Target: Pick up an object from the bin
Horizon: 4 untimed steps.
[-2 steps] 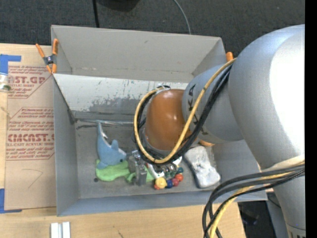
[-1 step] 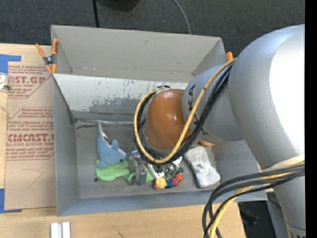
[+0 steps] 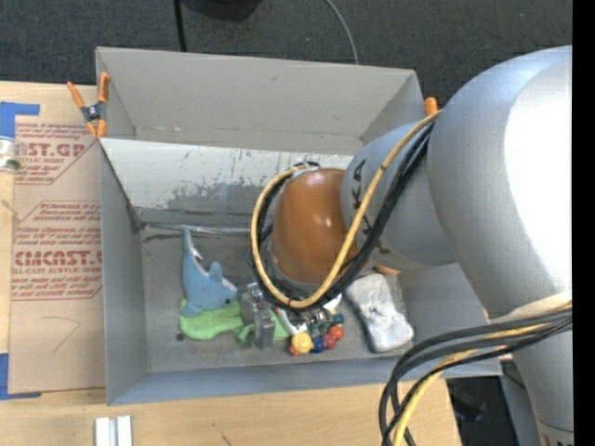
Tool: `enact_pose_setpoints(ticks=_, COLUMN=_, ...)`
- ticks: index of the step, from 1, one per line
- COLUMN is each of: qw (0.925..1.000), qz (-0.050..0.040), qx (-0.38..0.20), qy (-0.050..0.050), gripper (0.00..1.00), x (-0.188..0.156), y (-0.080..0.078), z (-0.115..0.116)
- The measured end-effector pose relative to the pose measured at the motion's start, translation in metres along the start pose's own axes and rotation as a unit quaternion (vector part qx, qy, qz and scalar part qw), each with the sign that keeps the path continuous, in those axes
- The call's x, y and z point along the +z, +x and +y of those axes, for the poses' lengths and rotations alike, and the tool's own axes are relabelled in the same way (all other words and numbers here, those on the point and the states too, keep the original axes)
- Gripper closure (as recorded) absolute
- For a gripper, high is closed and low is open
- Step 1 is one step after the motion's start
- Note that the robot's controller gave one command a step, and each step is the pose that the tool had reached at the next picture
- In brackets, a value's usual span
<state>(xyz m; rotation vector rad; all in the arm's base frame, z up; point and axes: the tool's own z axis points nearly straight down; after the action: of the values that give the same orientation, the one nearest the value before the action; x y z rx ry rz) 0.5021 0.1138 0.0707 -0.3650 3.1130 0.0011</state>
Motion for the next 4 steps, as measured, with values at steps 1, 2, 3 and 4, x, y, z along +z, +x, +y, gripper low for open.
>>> enact_pose_setpoints(ticks=1, qw=0.9997, qz=0.0011, qx=-0.023, qy=0.000, gripper=1.00, x=0.000, y=-0.004, z=0.002)
enact_pose_setpoints(ticks=2, qw=0.9996, qz=-0.0014, qx=-0.028, qy=0.000, gripper=1.00, x=0.000, y=0.001, z=0.009)
enact_pose_setpoints(ticks=3, qw=0.9995, qz=-0.0010, qx=-0.032, qy=0.000, gripper=1.00, x=0.000, y=0.009, z=0.011)
enact_pose_setpoints(ticks=4, qw=0.9996, qz=0.0038, qx=-0.029, qy=0.000, gripper=1.00, x=-0.049, y=0.011, z=0.011)
